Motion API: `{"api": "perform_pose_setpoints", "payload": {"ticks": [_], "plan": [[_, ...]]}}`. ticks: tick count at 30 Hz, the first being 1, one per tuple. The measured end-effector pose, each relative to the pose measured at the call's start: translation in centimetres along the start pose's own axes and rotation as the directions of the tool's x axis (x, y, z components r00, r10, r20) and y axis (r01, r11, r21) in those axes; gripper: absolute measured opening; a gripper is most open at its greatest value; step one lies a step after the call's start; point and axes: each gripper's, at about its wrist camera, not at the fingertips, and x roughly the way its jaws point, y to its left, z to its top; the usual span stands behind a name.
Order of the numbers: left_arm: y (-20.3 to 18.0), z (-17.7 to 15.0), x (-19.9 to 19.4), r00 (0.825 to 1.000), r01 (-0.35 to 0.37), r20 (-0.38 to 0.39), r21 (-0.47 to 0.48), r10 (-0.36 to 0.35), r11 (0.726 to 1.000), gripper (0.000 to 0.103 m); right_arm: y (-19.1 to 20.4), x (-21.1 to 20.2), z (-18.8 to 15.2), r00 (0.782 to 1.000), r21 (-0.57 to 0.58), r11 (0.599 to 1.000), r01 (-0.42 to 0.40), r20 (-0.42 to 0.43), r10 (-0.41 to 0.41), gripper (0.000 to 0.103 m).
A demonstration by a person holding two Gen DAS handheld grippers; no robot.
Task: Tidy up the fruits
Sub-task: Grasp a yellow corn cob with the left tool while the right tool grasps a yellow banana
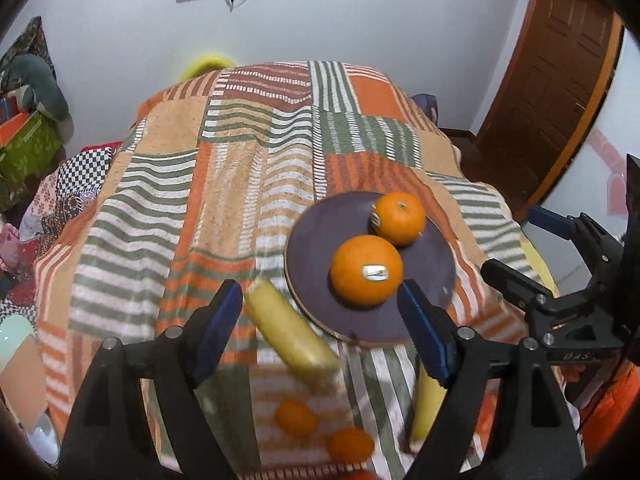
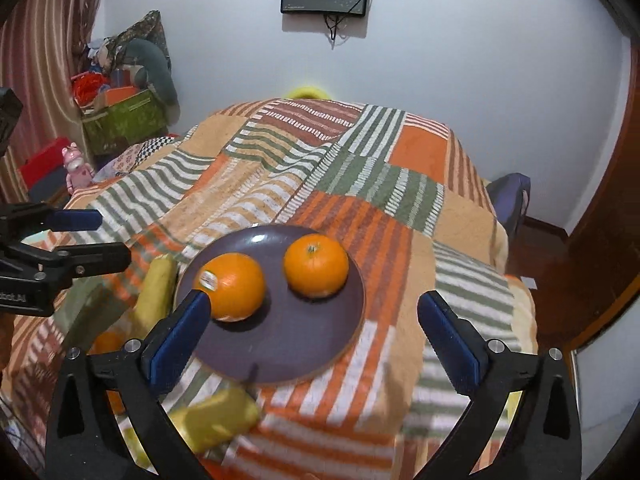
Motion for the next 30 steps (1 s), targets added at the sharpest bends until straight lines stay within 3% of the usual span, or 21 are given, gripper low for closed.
{"api": "perform_pose_setpoints", "payload": {"ticks": [7,14,19,22,25,30], "plan": [[-1.5,-3.5,-3.0,1.000,-0.001,0.003,0.022,0.001,1.000,0.084,0.7,-1.4,-2.6,0.998,0.036,0.999,-0.038,-0.052,0.040,0.103],[-2.3,-7.3,-3.2,0.997,0.029,-0.070,0.007,-0.029,1.000,0.085,1.4,-1.9,-5.8,0.991,0.094,0.992,-0.088,-0.096,0.097,0.101],[-3.4,-9.5,-2.9,0.995,0.034,-0.098,0.010,-0.033,0.999,0.085,2.2,-2.2,-7.8,0.986,0.078,0.992,-0.100,-0.128,0.109,0.069],[-4.6,-10.2,-2.7,0.992,0.068,-0.110,0.019,-0.066,0.997,0.085,2.0,-2.4,-8.8,0.983,0.084,0.992,-0.095,-0.149,0.107,0.058],[-6.0,-10.6,-2.1,0.987,0.100,-0.131,0.044,-0.094,0.994,0.076,1.3,-3.0,-9.5,0.982,0.109,0.989,-0.101,-0.150,0.117,0.053],[-7.9,-11.0,-0.6,0.981,0.115,-0.168,0.105,-0.096,0.988,0.060,0.1,-3.6,-10.1,0.981,0.141,0.985,-0.101,-0.149,0.122,0.052]]}}
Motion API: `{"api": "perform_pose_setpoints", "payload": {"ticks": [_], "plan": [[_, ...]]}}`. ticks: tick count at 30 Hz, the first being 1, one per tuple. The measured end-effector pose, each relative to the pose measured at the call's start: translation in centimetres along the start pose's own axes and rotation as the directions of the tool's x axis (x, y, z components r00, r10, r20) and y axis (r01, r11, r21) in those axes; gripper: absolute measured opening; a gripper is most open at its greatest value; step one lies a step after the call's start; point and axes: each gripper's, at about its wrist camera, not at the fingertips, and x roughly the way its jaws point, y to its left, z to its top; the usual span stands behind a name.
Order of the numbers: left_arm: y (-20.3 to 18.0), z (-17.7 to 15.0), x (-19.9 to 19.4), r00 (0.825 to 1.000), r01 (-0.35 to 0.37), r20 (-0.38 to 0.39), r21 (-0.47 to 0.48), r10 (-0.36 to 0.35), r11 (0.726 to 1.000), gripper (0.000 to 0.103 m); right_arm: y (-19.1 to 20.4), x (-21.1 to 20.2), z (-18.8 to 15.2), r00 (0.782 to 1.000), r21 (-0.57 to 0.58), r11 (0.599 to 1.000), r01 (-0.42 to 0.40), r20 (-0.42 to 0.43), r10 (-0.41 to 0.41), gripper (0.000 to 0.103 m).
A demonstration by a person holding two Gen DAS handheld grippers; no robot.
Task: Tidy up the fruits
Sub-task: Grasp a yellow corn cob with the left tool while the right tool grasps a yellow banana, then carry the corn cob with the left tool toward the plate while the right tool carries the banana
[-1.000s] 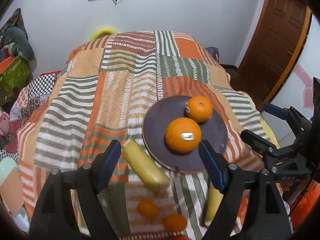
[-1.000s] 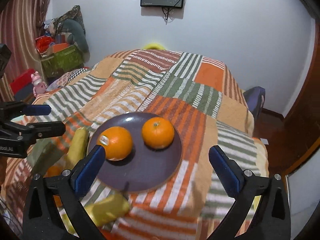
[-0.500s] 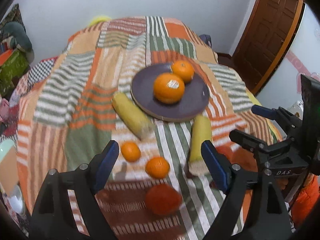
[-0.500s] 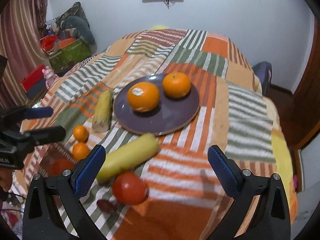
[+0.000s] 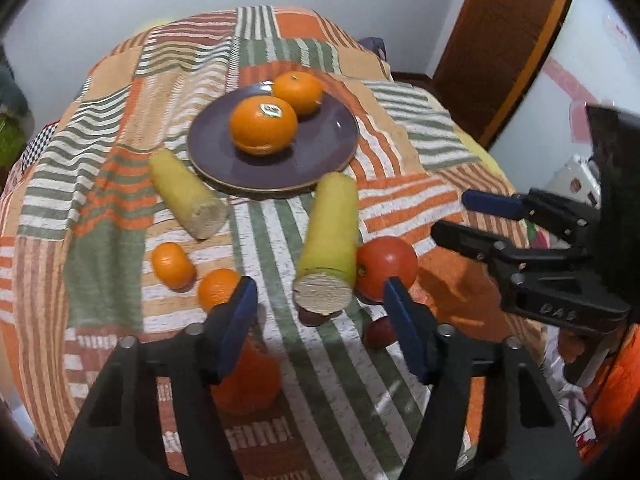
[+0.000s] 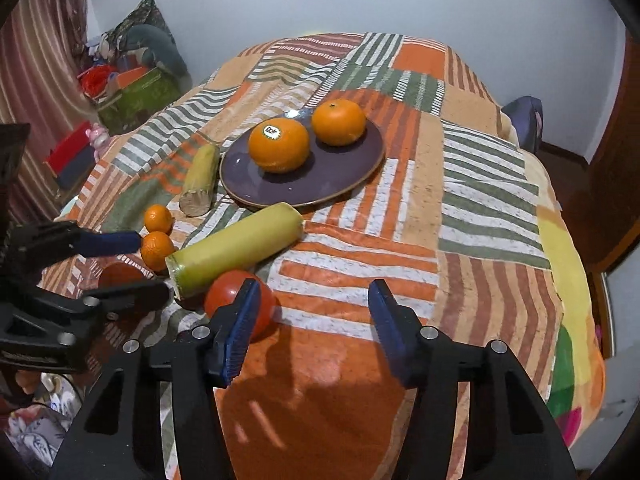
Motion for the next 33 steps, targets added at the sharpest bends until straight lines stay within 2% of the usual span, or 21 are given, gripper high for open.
{"api": "perform_pose_setpoints", "payload": {"ticks": [1,3,6,9,14,18,21,24,26,27,28,29,31,33], "plan": [[0.0,0.0,0.4,1.000,-0.001,-0.010,-0.002,0.001,1.000,0.054,-0.1,-0.1,0.0,1.000,0.003,1.000,0.000,0.001,0.000,0.052],[0.2,0.1,1.3,0.999,-0.011,-0.043,-0.029,0.010,1.000,0.048,-0.4,-0.3,-0.1,1.000,0.010,1.000,-0.003,0.000,0.003,0.053],[0.5,-0.1,2.0,0.998,0.004,-0.065,-0.069,-0.009,0.998,0.046,-0.6,-0.3,-0.1,1.000,0.006,1.000,0.029,0.001,-0.029,0.053],[0.4,-0.1,2.4,0.998,0.004,-0.061,-0.070,-0.008,0.998,0.038,-1.0,-0.4,-0.1,1.000,0.014,0.999,0.031,0.007,-0.031,0.053],[0.7,0.6,1.9,0.999,0.021,-0.034,-0.114,-0.025,0.993,0.038,-1.5,-0.4,-0.1,1.000,0.028,0.999,0.025,0.005,-0.025,0.053],[0.0,2.0,0.2,1.000,0.008,0.025,-0.093,-0.006,0.996,0.037,-2.1,-0.5,-0.1,1.000,0.044,0.999,0.030,0.003,-0.030,0.053],[-1.2,3.1,-0.4,0.999,0.022,0.048,-0.067,-0.019,0.997,0.035,-2.9,-0.8,0.0,0.999,0.062,0.998,0.033,0.013,-0.034,0.053],[-2.8,4.0,-0.4,0.998,-0.002,0.067,-0.023,0.003,1.000,0.035,-3.6,-1.3,0.2,0.998,0.077,0.996,0.045,0.028,-0.047,0.053],[-3.9,4.4,-0.4,0.997,0.016,0.075,-0.007,-0.015,1.000,0.035,-4.2,-1.7,0.1,0.998,0.091,0.995,0.050,0.036,-0.054,0.053],[-4.5,4.5,-0.3,0.997,0.034,0.074,0.001,-0.034,0.999,0.032,-4.5,-1.9,0.1,0.998,0.098,0.994,0.054,0.038,-0.058,0.053],[-5.0,4.7,-0.3,0.996,0.051,0.071,0.009,-0.052,0.999,0.017,-4.7,-2.1,0.1,0.997,0.104,0.993,0.059,0.040,-0.064,0.053],[-5.6,4.9,0.0,0.995,0.079,0.054,0.018,-0.080,0.997,0.014,-5.0,-2.3,0.1,0.997,0.111,0.992,0.064,0.040,-0.069,0.053],[-6.8,5.0,0.6,0.993,0.113,0.031,0.033,-0.114,0.993,0.014,-5.4,-2.6,0.0,0.997,0.122,0.990,0.065,0.042,-0.071,0.053],[-7.7,4.9,1.0,0.994,0.103,0.025,0.048,-0.105,0.993,0.014,-5.6,-2.8,-0.1,0.996,0.128,0.989,0.067,0.044,-0.074,0.053]]}}
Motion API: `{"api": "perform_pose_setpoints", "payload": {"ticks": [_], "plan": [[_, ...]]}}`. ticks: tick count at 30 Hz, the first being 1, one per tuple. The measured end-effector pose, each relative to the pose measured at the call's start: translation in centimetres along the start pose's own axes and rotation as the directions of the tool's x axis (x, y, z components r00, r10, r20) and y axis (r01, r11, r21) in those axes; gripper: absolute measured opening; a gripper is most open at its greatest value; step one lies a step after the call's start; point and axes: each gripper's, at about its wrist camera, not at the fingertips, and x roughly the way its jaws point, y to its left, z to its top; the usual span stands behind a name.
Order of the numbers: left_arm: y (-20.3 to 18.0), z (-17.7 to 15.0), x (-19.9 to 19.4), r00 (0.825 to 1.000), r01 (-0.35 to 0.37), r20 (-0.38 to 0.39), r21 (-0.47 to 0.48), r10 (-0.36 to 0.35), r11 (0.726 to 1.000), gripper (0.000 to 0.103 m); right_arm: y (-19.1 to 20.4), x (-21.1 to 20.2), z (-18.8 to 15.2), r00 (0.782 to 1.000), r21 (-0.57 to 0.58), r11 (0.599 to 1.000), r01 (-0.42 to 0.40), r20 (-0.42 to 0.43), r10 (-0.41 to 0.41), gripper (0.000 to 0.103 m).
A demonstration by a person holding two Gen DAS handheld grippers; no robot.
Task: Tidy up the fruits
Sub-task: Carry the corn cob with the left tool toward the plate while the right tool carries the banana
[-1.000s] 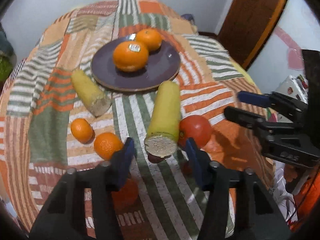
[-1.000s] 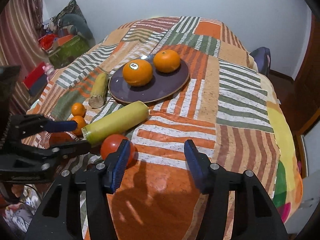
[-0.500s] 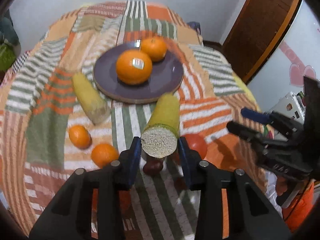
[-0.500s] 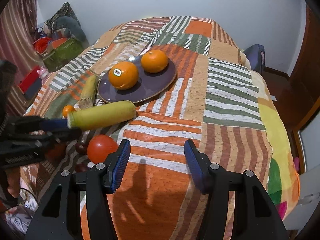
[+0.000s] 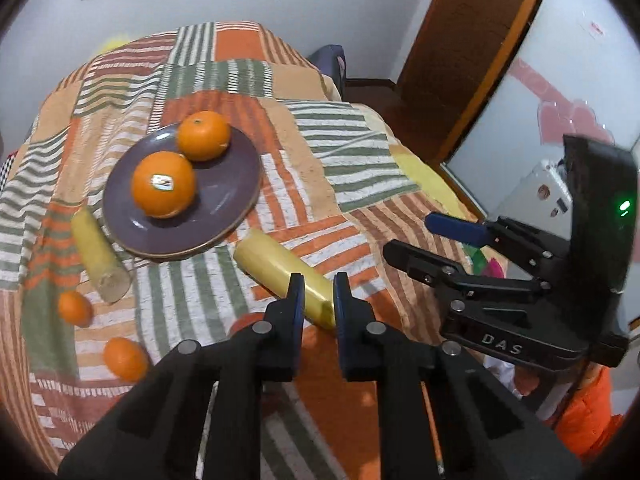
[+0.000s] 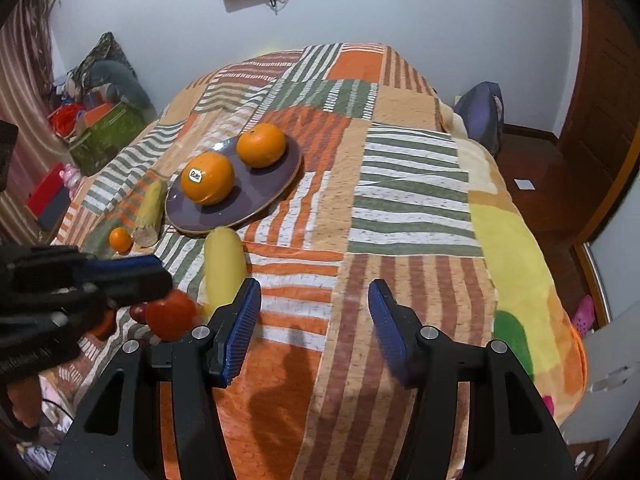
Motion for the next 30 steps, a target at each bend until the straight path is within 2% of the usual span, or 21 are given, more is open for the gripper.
{"api": "perform_pose_setpoints", "payload": {"ticks": [4,9,14,21,25,26,28,30], "plan": [[0.4,-0.2,-0.4,1.000,0.005,0.008,-0.015,-0.005,1.000,0.014,0.3,0.0,-0.1,1.000,-0.003,1.000,-0.016,-0.009,0.016,0.053],[3.4,-0.3,-2.8,0.996,-0.063,0.058,-0.060,0.067,0.996,0.014,2.2,1.2,0.2,0.999,-0.052,0.998,-0.044,-0.026,0.043,0.053],[8.2,-1.0,-4.7,0.984,-0.152,0.076,-0.146,0.164,0.978,0.032,4.0,3.2,0.5,0.996,-0.094,0.993,-0.075,-0.057,0.070,0.053],[15.0,-2.0,-4.5,0.973,-0.215,0.020,-0.271,0.228,0.938,0.033,5.6,5.8,0.6,0.991,-0.136,0.987,-0.089,-0.113,0.074,0.052],[17.1,-1.8,-3.0,0.975,-0.216,-0.022,-0.298,0.220,0.930,0.035,5.7,6.8,0.7,0.987,-0.132,0.987,-0.095,-0.142,0.076,0.043],[17.4,-1.5,-2.3,0.976,-0.216,-0.034,-0.300,0.216,0.929,0.037,5.6,7.1,0.7,0.985,-0.126,0.987,-0.104,-0.149,0.085,0.043],[17.7,-1.2,-1.4,0.975,-0.219,-0.042,-0.302,0.216,0.928,0.049,5.5,7.4,0.7,0.983,-0.120,0.986,-0.116,-0.154,0.097,0.043],[17.6,-0.7,-0.4,0.975,-0.221,-0.044,-0.296,0.218,0.929,0.056,5.4,7.5,0.7,0.982,-0.117,0.985,-0.124,-0.154,0.106,0.042]]}}
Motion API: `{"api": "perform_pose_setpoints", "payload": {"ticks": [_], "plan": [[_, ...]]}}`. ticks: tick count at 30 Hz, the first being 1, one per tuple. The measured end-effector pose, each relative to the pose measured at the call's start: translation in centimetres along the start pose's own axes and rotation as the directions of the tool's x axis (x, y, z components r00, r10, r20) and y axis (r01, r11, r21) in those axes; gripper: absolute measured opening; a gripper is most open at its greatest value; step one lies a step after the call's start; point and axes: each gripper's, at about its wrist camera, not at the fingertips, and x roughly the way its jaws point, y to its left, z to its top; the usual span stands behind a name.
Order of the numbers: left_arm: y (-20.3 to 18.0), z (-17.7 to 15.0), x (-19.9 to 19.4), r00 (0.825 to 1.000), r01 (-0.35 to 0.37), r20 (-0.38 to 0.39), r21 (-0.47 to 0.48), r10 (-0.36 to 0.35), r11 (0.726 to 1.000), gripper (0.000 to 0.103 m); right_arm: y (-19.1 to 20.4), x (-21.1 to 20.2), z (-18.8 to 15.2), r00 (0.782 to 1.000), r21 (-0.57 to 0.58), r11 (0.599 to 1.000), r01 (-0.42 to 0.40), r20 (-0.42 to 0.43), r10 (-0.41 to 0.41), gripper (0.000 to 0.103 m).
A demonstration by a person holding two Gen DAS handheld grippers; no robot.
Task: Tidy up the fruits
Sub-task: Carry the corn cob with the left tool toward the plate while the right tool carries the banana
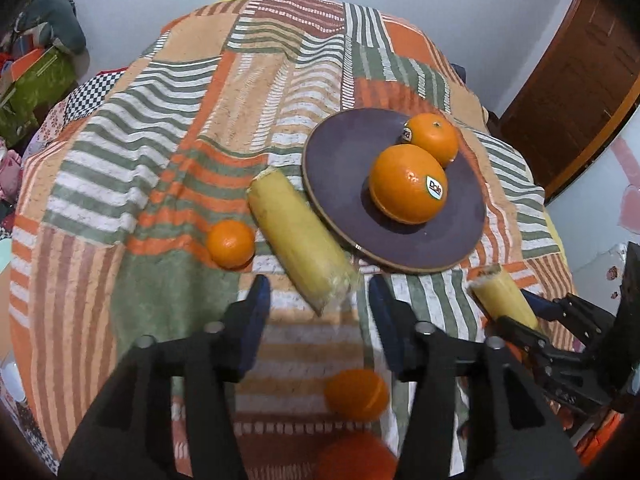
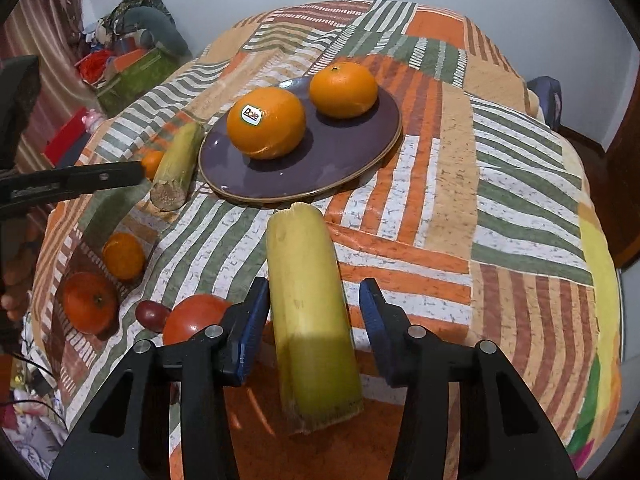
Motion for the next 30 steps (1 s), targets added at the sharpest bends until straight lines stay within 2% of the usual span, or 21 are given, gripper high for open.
{"api": "perform_pose_setpoints", "payload": {"ticks": [4,8,12,16,24,30], "plan": [[-0.3,1.0,2.0,1.000,-0.014,-0.021,0.006,0.014,1.000,0.058,-0.5,0.2,0.3,0.999,0.037,0.999,-0.036,0.014,0.035,0.033],[0.3,1.9,4.1,0.998,-0.001,-0.067,-0.026,-0.001,1.000,0.058,-1.1,0.0,0.5,0.999,0.078,0.997,-0.014,0.044,0.011,0.033],[0.5,1.8,4.8,0.997,-0.009,-0.072,-0.028,0.007,1.000,0.056,-1.7,-0.1,0.4,0.999,0.100,0.995,-0.022,0.046,0.017,0.033],[1.2,1.3,4.1,0.998,0.030,-0.060,-0.041,-0.032,0.999,0.050,-1.6,-0.4,0.4,0.999,0.090,0.996,0.003,0.041,-0.006,0.033],[2.3,-1.2,0.9,0.998,0.037,-0.045,0.014,-0.037,0.999,0.040,-1.9,-0.4,0.3,1.000,0.092,0.996,0.017,0.013,-0.019,0.033],[3.5,-3.2,-0.8,0.997,0.042,-0.067,0.041,-0.039,0.998,0.035,-1.9,-1.0,-0.2,1.000,0.071,0.997,0.030,0.002,-0.030,0.033]]}}
